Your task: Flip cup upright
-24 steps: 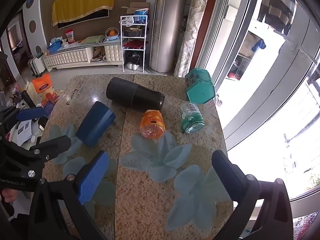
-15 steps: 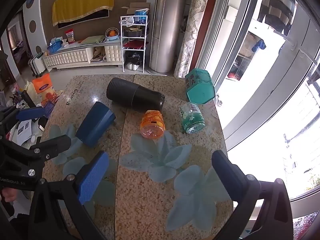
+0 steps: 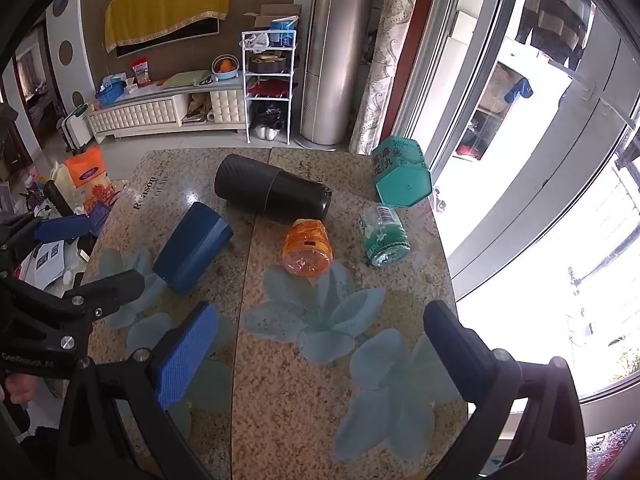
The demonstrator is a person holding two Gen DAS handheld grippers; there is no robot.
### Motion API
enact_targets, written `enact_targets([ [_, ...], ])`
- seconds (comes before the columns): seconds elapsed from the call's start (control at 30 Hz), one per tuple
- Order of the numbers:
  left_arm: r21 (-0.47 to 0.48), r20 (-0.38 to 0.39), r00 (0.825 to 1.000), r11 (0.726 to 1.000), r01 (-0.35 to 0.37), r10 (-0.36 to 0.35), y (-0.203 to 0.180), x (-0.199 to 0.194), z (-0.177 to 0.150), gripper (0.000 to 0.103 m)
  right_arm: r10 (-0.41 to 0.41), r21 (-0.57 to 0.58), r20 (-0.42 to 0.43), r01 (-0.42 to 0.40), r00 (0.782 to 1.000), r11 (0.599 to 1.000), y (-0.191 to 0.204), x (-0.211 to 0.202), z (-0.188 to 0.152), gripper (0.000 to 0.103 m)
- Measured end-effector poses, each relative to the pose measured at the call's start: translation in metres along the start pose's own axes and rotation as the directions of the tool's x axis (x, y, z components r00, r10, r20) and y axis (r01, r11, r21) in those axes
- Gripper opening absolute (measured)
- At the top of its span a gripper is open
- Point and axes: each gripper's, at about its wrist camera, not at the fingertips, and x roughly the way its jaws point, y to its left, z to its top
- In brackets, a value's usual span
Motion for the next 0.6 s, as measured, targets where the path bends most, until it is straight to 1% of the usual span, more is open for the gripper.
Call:
enact_targets([
  [0.6, -0.003, -0.007, 1.0, 1.0, 0.0, 0.0, 0.0017, 0.0012, -0.0019, 0.103, 0.003, -0.001, -0.005, -0.003, 1.0, 1.0, 0.0034, -0.0003, -0.0015, 0.103],
])
